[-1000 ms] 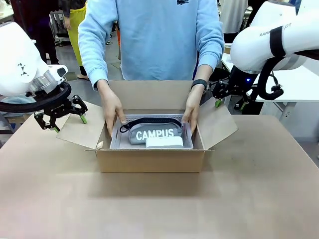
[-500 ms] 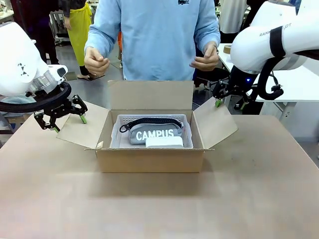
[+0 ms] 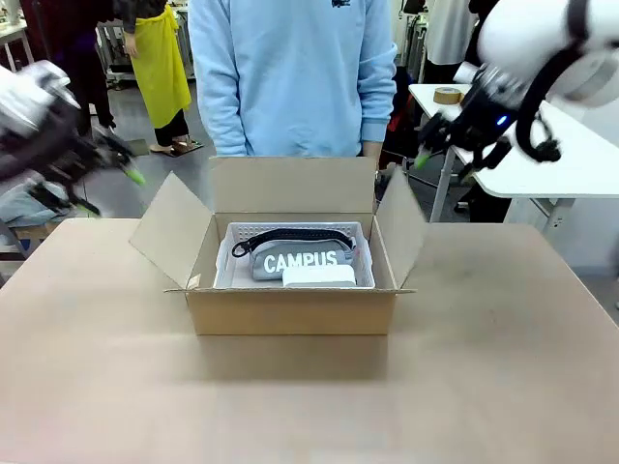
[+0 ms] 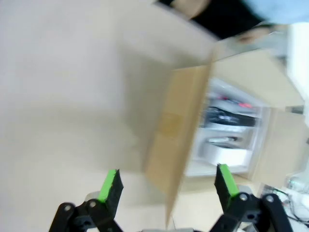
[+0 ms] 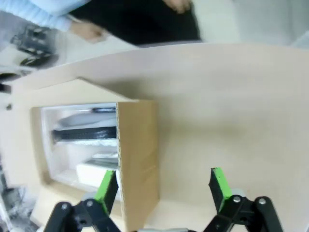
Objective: Pack the gift set into the box.
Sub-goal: Lift both hands away from the flaps of the Package Box, then press and hold the closed box until the human finishes sealing it.
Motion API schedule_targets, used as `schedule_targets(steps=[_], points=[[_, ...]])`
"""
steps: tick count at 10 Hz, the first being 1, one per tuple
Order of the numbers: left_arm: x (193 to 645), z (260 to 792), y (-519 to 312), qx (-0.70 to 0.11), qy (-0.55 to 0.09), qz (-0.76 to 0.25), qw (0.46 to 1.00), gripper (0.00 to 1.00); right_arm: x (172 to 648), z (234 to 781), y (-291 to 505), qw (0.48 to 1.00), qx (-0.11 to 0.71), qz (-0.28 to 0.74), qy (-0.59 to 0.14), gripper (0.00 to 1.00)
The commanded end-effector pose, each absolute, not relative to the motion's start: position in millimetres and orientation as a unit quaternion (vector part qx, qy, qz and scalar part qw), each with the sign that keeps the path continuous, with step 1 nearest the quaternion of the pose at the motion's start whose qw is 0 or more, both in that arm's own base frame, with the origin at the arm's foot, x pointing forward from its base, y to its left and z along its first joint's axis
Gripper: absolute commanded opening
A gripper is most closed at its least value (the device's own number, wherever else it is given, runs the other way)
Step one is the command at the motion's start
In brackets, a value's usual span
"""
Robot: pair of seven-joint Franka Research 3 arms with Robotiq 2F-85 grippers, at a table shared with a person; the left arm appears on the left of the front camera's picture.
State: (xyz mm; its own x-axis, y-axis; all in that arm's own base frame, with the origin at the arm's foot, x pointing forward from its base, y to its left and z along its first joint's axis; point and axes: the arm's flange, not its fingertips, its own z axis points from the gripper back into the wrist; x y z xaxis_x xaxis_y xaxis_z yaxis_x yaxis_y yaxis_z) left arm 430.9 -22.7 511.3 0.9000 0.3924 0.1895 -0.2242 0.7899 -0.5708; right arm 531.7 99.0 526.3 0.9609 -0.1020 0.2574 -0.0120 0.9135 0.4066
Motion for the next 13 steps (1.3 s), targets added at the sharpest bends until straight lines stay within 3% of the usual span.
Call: schedule_targets(steps=[1,3,4,5,6,13], points=[[387,520,69,-0.561,-0.111,0.071,0.817,1.0,521,538,4,0.901,0.425,-0.047,-0.076,1.0],[392,472,129,-0.671,-0.085,0.129,0.725,1.0,506,499,-77,0.778,0.618,-0.1,-0.056,1.0],[395,443,142,-0.726,-0.071,0.121,0.673,1.0,495,471,-105,0.728,0.662,-0.161,-0.079,1.0],[407,423,142,-0.72,-0.066,0.183,0.666,1.0,493,445,-116,0.7,0.663,-0.254,-0.073,1.0],[360,490,139,-0.598,-0.175,0.143,0.769,1.0,490,516,-89,0.841,0.522,-0.077,-0.12,1.0],[360,490,139,-0.598,-0.175,0.143,0.769,1.0,490,516,-89,0.841,0.522,-0.077,-0.12,1.0]])
